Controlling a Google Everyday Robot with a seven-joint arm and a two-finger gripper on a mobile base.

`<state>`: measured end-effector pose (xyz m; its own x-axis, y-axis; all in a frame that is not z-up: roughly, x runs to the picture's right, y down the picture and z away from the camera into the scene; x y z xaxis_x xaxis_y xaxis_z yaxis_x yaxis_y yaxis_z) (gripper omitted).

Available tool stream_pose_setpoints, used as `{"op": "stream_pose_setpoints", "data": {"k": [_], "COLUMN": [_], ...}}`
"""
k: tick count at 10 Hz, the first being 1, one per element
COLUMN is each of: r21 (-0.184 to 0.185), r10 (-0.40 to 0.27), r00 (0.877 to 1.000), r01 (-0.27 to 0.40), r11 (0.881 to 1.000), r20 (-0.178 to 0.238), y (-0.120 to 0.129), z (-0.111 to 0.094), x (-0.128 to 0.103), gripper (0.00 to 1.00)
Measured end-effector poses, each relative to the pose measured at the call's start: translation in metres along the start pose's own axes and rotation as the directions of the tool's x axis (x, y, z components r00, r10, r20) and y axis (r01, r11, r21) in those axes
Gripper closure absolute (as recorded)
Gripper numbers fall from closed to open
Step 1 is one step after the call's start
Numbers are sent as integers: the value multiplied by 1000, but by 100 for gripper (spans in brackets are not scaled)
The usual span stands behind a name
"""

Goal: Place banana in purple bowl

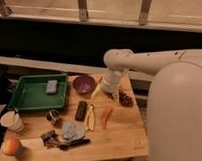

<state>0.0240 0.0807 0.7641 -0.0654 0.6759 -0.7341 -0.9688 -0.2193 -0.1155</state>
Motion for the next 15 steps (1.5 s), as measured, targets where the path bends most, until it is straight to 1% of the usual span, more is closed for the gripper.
{"op": "stream_pose_setpoints", "data": {"k": [2, 3, 4, 5, 7, 9, 10, 11, 13, 15], "r21": [38, 53, 58, 62, 51, 34, 16, 5, -21, -50], "r10": [-43, -70, -91, -102, -119, -127, -129, -128, -130, -128], "r00": [999, 997, 995, 994, 988, 983, 979, 977, 969, 963], "r01": [43, 71, 93, 105, 124, 133, 133, 130, 129, 120], "r11": [998, 996, 994, 993, 991, 991, 991, 991, 991, 992], "r20": [-8, -21, -36, -48, -94, -132, -158, -171, -208, -235], "y": [23, 37, 48, 52, 60, 64, 65, 66, 69, 69], "z": [14, 25, 35, 42, 63, 78, 87, 92, 108, 118], "x": [-2, -1, 1, 3, 9, 12, 13, 13, 16, 17], "gripper": [20, 20, 20, 20, 20, 20, 20, 20, 20, 20]}}
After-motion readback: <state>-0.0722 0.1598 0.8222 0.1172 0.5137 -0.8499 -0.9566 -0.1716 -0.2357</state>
